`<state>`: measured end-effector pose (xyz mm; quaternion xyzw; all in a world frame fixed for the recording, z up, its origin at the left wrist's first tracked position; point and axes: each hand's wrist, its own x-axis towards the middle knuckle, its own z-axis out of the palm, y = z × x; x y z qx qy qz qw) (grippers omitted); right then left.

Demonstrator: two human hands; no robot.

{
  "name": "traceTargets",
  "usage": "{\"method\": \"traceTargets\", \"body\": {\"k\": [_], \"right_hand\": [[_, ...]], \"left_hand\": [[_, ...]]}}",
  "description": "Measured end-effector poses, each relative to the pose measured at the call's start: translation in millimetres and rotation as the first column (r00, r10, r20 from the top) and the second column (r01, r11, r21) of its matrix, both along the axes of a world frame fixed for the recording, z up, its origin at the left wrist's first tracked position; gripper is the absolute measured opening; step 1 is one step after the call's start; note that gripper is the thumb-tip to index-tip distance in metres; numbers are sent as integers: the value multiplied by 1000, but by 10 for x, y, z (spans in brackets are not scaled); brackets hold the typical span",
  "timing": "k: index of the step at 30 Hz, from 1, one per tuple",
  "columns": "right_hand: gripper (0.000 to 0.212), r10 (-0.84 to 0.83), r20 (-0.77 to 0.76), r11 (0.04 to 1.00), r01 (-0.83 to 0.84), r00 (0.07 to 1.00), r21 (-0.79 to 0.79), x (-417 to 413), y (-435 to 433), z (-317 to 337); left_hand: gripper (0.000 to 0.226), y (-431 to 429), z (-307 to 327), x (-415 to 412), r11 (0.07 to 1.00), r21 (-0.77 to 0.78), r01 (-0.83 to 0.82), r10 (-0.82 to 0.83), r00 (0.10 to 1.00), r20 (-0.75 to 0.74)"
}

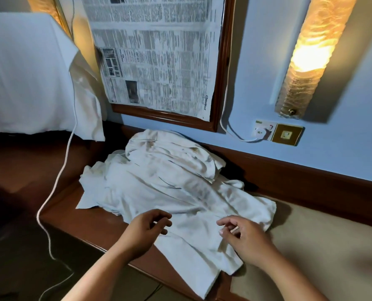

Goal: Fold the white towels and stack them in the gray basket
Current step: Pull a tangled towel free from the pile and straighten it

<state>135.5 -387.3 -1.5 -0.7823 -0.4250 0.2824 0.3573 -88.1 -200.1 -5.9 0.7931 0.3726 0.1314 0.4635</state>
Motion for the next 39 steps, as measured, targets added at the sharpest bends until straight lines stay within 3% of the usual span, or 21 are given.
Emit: {"method": "traceTargets", "body": {"k": [14, 21, 27, 30, 32, 35, 37, 39], "right_hand": [[9, -48, 78, 996, 42, 996, 74, 539, 1976, 121], [19, -208, 117, 978, 205, 971, 39, 937, 2786, -101], [52, -347, 366, 881, 434, 864, -190, 1502, 3466, -461], [39, -272, 548, 812, 494, 791, -310, 1627, 3684, -533], [30, -265, 540, 860, 449, 799, -243, 1553, 3784, -512], [21, -179, 355, 975, 212, 917, -57, 1153, 3772, -285], [14, -5, 213, 999, 13, 977, -40, 809, 3654, -41], [11, 145, 139, 989, -140, 980, -42, 482, 3523, 125]], "left_hand": [[15, 1339, 155, -21, 988, 32, -150, 149, 988, 37], [15, 2156, 14, 317, 999, 0, -36, 36, 999, 9], [14, 3014, 132, 555, 992, 57, 115, -113, 993, -41], [14, 3374, 151, 710, 988, 86, 129, -127, 992, -23], [16, 3515, 116, 834, 984, 108, 144, -144, 989, -11], [35, 3587, 15, 1050, 946, 248, 208, -215, 977, 2], [64, 3557, -74, 1212, 853, 415, 315, -342, 939, -9], [77, 3476, -134, 1374, 737, 510, 444, -478, 876, -73]]}}
